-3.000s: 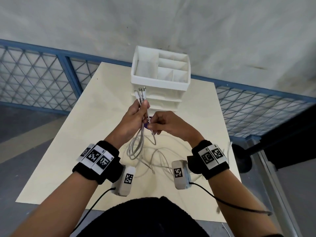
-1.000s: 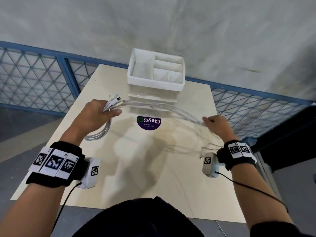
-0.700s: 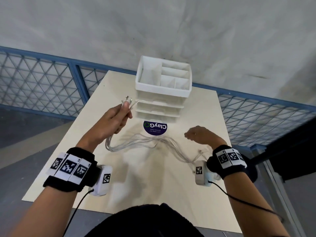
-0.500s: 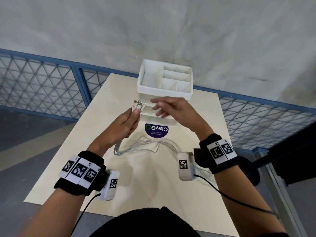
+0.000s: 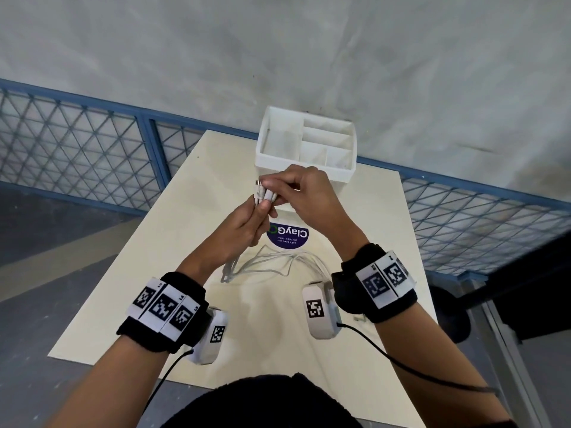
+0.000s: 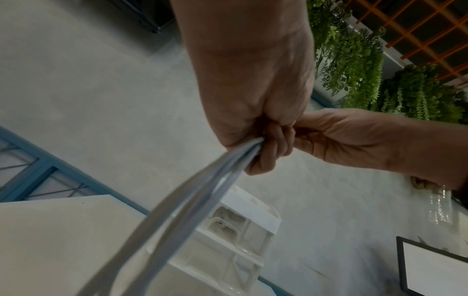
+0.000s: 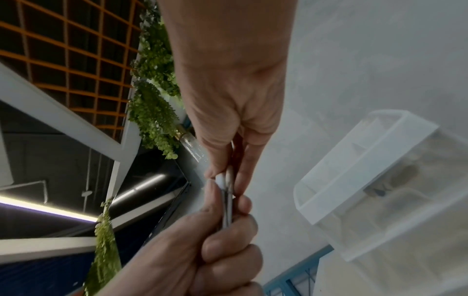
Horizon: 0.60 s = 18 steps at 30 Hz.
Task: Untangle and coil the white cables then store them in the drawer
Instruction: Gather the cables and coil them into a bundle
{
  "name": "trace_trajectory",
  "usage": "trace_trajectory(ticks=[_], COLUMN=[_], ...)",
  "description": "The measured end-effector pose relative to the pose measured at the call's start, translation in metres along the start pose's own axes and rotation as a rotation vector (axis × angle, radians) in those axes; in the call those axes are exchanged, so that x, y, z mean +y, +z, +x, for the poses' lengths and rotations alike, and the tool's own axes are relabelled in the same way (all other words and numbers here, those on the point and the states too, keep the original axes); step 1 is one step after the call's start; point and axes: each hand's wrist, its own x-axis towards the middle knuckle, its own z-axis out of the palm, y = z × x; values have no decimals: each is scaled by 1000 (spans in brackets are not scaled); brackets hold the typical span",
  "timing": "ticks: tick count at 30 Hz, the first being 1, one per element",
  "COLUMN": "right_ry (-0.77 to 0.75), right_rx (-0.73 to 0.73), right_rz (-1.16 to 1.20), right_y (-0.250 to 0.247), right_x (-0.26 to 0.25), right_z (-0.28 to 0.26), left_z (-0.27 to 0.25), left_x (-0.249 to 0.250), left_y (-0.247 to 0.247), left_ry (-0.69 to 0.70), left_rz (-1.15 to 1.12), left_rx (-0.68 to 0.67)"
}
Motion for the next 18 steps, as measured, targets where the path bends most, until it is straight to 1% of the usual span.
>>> trace_trajectory(ticks=[2,4,5,6,7,8,9,10,11,12,13,15,16,18], right_ry=[-20,-46,-12,70,188,294,356,366,337,298,265,217,195,146], right_rx=[23,67,80,61,-8,-114,-238,-368,-468,-517,-516,-467,-444,-404], right_rz=[-3,17,35,90,202,321,417,451,407,334,277,191,121,-90], right_y=[1,3,5,9,14,20,26,31,33,31,28,14,6,-9], right_x=[0,2,6,9,11,14,18,20,23,26,32,42,46,45], right_z=[-2,-5,-5,-6,-8,-11,-16,-24,-31,-38,-41,-41,-38,-32], left_z=[1,2,3,5,7,10,13,16,20,23,25,25,23,21], left_x=[2,7,10,12,15,17,19,21,22,21,20,11,4,-15], left_y=[3,6,7,8,9,9,9,7,2,-4,-12,-27,-33,-40], left_ry=[-17,-19,-13,-2,12,34,55,77,95,110,115,86,49,-64], left_rz=[-42,-126,-178,-231,-279,-325,-385,-460,-535,-591,-625,-660,-693,-794], left_rx=[-25,-14,8,37,72,109,148,185,222,261,313,437,496,590])
